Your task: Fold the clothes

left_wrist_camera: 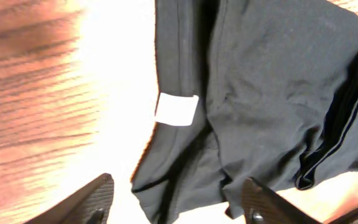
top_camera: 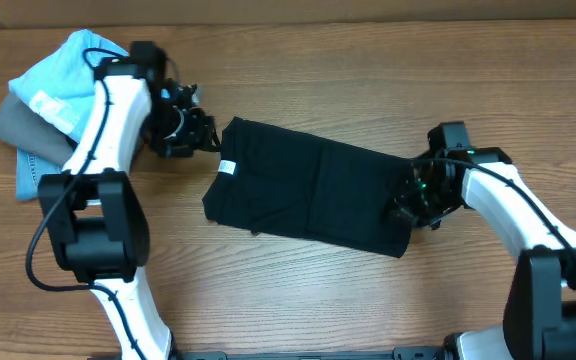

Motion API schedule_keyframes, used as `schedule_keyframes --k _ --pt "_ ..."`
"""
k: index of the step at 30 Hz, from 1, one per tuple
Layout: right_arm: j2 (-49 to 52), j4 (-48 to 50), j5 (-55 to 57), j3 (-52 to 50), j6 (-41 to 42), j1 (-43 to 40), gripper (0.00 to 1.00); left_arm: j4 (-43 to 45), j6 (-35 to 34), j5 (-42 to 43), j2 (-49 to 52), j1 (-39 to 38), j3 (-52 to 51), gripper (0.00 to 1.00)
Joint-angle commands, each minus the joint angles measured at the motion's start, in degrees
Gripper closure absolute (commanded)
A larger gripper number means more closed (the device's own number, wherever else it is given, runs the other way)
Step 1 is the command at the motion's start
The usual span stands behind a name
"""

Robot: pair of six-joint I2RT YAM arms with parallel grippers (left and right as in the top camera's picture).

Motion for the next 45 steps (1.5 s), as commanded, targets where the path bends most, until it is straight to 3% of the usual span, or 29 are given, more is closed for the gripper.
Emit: schedule_keyframes --k 1,7,15,21,26,32,38,45 --pt "-0.74 0.70 -0.28 0.94 -0.44 0.15 0.73 0.85 7.56 5.55 2.01 -0.92 -3.39 0.28" --pt "-0.74 1.84 3.08 0.94 2.12 0.15 0.70 5.33 10.45 8.79 5.73 -2.38 -7.89 0.26" --pt "-0.72 2.43 3.80 0.46 2.10 0.15 0.69 8.90 10.43 3.69 11.65 -3.61 -8.31 0.26" --pt "-0.63 2.60 3.80 0.24 2.10 0.15 0.70 8.85 10.43 7.17 16.11 -7.23 -8.31 0.34" --pt "-0.63 2.64 3.80 0.24 2.10 0.15 0.70 8.68 10.34 5.22 16.79 -11.15 -8.31 0.51" --pt "-0.63 2.49 3.80 0.24 2.10 0.15 0.71 8.13 8.20 3.37 16.79 -12.17 -8.20 0.96" --pt "-0.63 2.08 3.80 0.24 2.10 0.15 0.74 0.98 8.26 1.53 15.87 -9.31 -4.28 0.96" --pt "-0.63 1.86 3.80 0.24 2.12 0.15 0.77 -14.73 8.26 -3.56 12.17 -4.59 14.99 0.96"
